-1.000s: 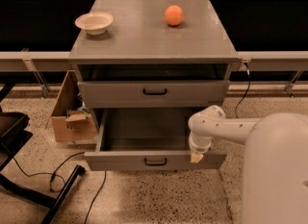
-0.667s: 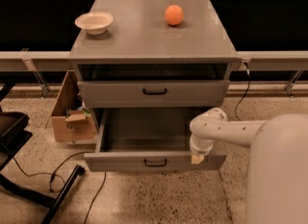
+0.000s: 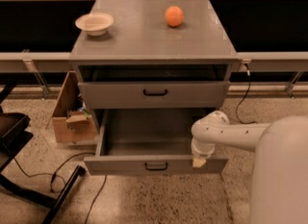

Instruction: Open middle drawer

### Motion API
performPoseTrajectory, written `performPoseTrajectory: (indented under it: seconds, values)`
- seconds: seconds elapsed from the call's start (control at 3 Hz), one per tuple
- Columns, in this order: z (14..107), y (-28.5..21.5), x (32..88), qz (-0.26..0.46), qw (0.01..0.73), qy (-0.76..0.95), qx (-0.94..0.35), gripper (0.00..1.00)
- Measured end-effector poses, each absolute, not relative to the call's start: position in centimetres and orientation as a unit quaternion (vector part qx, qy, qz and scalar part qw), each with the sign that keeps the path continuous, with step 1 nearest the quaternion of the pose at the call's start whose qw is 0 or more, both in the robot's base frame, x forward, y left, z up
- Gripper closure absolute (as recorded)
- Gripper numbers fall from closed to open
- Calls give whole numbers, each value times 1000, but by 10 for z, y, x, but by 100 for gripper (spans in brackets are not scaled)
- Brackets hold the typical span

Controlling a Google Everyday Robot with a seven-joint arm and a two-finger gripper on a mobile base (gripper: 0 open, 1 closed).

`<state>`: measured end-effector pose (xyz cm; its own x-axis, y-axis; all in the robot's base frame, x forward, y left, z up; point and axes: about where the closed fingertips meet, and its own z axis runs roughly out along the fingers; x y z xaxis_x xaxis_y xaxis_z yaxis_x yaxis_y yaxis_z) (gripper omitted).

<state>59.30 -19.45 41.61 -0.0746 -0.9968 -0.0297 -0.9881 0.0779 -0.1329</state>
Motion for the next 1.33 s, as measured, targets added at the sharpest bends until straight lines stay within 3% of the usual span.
performPoseTrajectory:
  seconds: [1.33]
  values:
    - [416, -197, 580, -48, 65, 726, -683, 100]
